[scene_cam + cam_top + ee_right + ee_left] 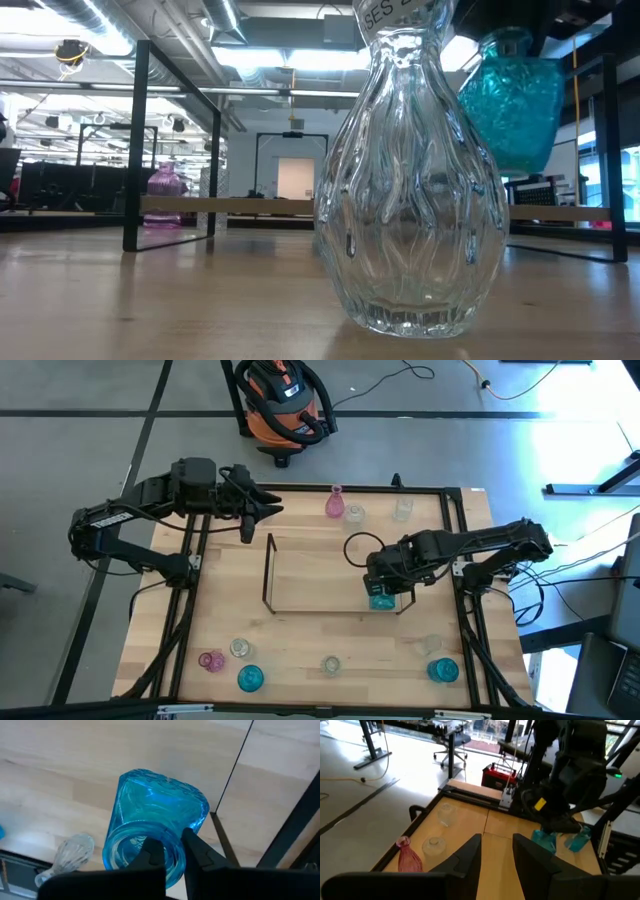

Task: Sort vases onto shelf
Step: Put the blue vase on the shelf

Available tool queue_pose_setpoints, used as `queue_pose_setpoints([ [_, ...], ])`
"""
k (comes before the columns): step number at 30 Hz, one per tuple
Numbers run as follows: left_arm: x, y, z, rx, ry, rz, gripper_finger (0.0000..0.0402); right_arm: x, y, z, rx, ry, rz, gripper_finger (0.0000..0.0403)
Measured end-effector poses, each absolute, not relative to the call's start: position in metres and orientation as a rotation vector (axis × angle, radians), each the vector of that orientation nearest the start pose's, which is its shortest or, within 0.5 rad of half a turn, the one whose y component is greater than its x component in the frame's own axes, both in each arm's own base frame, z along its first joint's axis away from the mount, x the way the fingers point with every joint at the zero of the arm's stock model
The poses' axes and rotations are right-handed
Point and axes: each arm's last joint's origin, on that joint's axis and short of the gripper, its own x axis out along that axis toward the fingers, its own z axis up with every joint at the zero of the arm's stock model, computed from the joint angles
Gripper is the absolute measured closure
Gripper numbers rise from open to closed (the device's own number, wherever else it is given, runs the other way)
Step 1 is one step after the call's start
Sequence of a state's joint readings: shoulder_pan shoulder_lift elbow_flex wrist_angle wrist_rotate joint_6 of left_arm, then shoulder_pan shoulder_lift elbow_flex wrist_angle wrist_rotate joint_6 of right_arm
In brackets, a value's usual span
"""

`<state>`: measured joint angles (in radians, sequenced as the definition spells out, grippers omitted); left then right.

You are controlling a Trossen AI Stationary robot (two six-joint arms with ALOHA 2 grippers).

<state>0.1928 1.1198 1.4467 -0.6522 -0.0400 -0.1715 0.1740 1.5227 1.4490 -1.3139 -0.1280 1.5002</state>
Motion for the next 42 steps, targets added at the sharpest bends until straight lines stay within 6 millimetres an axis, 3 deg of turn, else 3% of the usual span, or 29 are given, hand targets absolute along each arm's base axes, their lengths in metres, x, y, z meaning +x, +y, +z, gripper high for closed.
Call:
queue_pose_setpoints([
  [42,0.2048,0.0412,0.4446,-0.196,0.317,0.258,0.0297,0.2655,0.0456,0.3133,1.149,1.319,-0.841,0.037],
])
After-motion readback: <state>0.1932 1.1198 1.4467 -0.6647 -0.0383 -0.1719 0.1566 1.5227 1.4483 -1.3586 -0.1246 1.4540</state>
